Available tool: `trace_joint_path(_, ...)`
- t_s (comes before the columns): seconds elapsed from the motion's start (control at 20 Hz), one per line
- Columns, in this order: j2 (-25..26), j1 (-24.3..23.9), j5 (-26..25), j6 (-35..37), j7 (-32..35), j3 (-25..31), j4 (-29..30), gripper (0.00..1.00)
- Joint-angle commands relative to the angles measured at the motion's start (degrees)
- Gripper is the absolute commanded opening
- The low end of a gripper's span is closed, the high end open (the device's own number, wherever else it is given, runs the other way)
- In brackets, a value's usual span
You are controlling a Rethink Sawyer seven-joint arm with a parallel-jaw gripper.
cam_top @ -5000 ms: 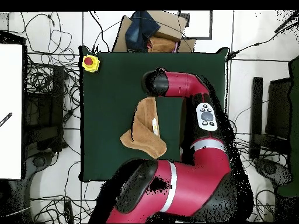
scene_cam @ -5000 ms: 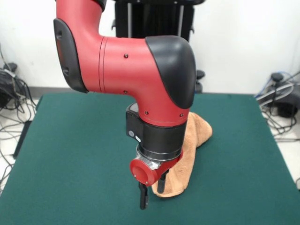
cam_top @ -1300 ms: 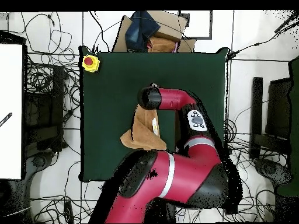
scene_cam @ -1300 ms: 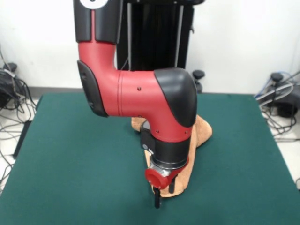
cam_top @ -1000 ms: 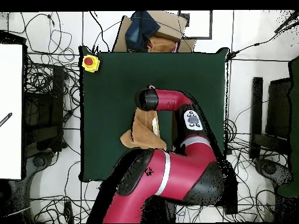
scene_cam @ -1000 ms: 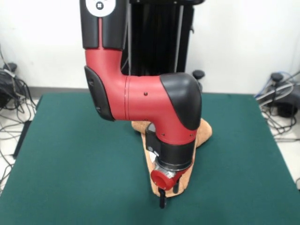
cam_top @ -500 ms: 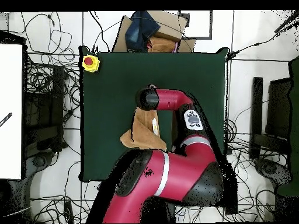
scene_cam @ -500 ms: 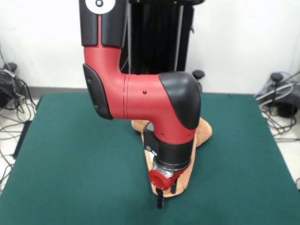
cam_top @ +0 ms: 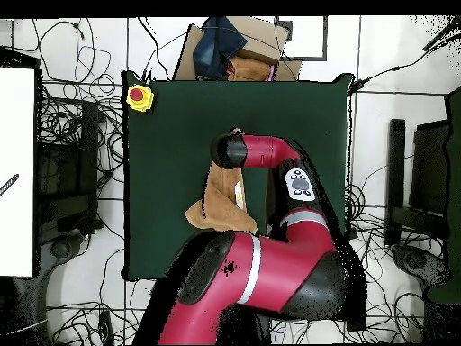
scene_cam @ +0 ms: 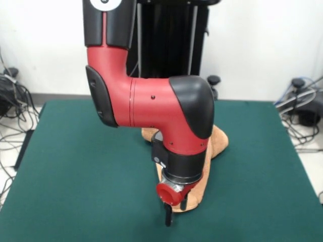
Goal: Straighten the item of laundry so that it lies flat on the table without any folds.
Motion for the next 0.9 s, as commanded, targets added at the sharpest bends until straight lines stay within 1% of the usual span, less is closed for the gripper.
trace_joint_path(0.05,1.7,2.0,-0.1,7.2,10.4,-3.1,-0.6,1.0)
trace_joint_path(0.6,3.5,3.2,-0.4,9.6,9.9,-5.7,-1.5,1.0)
trace_joint_path(0.9,3.8,2.6,-0.3,8.6,9.8,-5.3,-1.1,1.0)
